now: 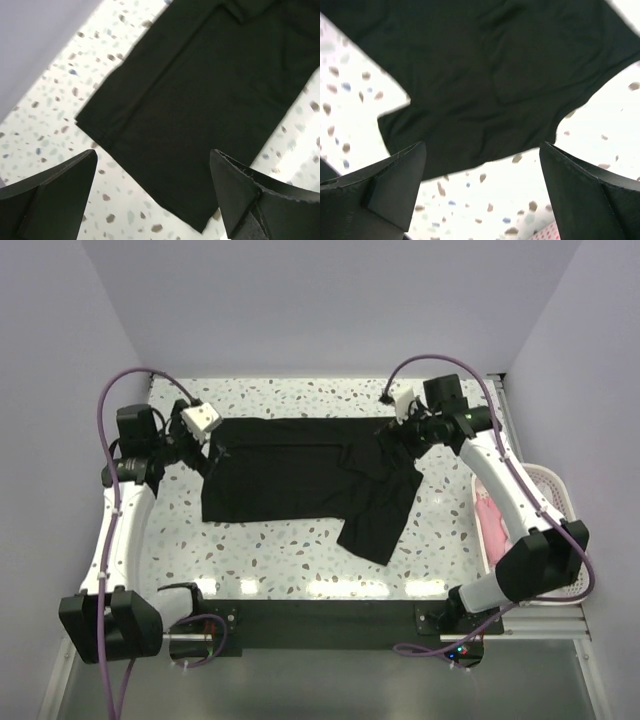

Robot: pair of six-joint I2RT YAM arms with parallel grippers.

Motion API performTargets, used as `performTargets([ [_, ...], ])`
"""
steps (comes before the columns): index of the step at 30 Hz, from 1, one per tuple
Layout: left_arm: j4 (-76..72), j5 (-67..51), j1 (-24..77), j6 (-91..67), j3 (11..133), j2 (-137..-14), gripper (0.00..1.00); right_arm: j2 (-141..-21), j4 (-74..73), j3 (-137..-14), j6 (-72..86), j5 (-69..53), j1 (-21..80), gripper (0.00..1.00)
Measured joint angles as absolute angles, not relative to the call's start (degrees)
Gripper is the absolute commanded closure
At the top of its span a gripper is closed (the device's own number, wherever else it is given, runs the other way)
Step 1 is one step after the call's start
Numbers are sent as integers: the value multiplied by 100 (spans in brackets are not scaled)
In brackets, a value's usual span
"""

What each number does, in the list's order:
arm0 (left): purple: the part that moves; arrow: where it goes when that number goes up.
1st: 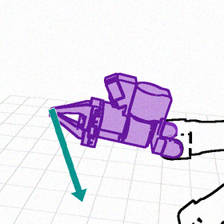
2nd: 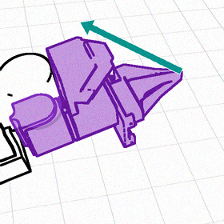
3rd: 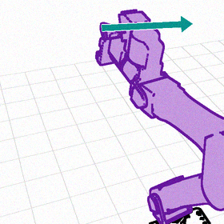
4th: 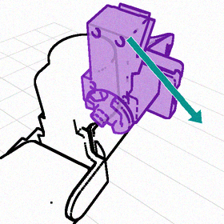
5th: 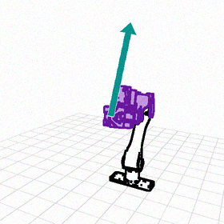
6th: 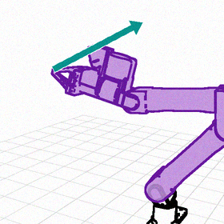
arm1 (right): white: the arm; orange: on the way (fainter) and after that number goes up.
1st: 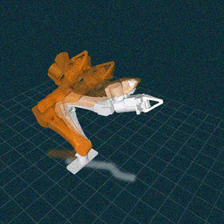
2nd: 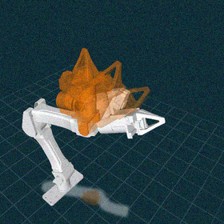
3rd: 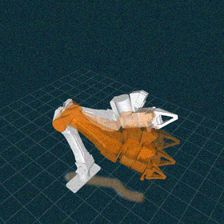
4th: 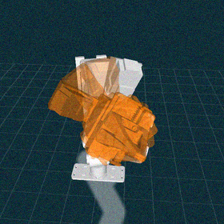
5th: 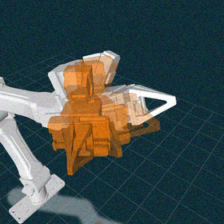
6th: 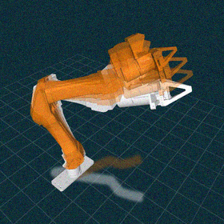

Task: Fold and stack the t-shirts
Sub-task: Fold the tshirt

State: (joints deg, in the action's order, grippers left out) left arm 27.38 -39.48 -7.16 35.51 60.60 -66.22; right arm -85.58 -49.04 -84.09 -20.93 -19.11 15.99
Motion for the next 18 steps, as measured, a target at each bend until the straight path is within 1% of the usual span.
performTargets([
  [4, 3817, -4171, -749, 4626, 5745, -6366, 0, -7961, -5245, -7583, -2604, -1881, 1763, 2],
  [8, 4810, -4198, -764, 5496, 5411, -6545, 4, -7511, -5454, -6709, -3074, -1590, 2351, 10],
  [11, 5374, -4176, -801, 6034, 5262, -6759, 8, -7435, -5492, -6125, -3347, -1406, 2722, 23],
  [12, 5561, -4174, -832, 6187, 5247, -6851, 10, -7439, -5457, -5924, -3441, -1310, 2783, 33],
  [13, 5714, -4176, -862, 6322, 5247, -6954, 12, -7483, -5446, -5730, -3564, -1190, 2810, 37],
  [14, 5843, -4176, -913, 6458, 5247, -7074, 13, -7561, -5435, -5618, -3634, -1096, 2825, 46],
  [15, 5983, -4180, -974, 6582, 5251, -7212, 16, -7647, -5398, -5557, -3701, -1017, 2836, 49],
  [18, 6302, -4169, -1173, 6866, 5280, -7673, 19, -8044, -5179, -5474, -3879, -764, 2860, 55],
])
